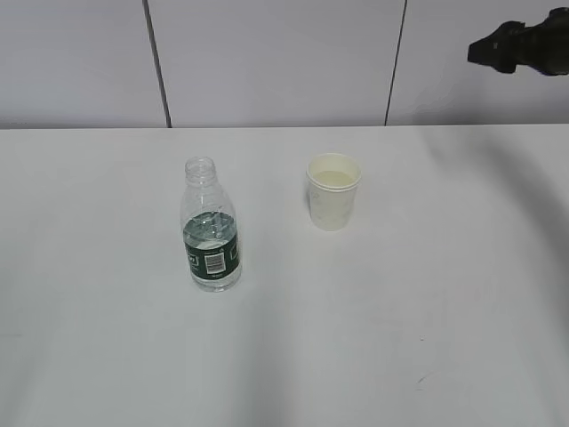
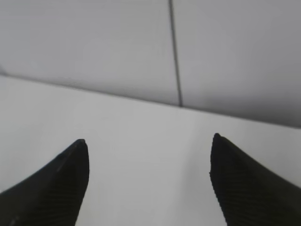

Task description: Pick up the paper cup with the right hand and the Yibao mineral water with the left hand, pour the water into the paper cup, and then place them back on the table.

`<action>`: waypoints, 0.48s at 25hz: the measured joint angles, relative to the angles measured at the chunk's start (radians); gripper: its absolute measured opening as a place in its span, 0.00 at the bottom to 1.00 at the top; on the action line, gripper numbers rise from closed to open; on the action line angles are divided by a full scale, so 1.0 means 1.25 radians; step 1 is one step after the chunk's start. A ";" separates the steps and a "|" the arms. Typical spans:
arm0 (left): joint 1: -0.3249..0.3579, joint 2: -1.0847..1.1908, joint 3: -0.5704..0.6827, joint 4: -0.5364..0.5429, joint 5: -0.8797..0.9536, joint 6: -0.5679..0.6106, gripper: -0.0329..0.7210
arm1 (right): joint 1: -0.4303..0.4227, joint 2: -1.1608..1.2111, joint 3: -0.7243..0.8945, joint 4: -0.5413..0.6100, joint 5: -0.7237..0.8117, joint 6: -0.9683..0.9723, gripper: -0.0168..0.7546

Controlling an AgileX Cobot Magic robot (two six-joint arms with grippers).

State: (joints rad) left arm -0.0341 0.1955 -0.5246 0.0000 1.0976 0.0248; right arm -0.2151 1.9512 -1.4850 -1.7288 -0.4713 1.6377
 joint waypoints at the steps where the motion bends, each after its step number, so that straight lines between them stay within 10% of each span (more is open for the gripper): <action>1: 0.000 0.000 0.000 0.000 0.000 0.000 0.55 | 0.000 -0.019 0.021 0.061 0.035 -0.051 0.79; 12: 0.000 0.000 0.000 0.000 -0.001 0.000 0.50 | 0.067 -0.212 0.290 0.720 0.346 -0.713 0.79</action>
State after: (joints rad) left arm -0.0341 0.1955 -0.5246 0.0000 1.0964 0.0248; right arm -0.1308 1.6862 -1.1225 -0.8291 -0.0382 0.7469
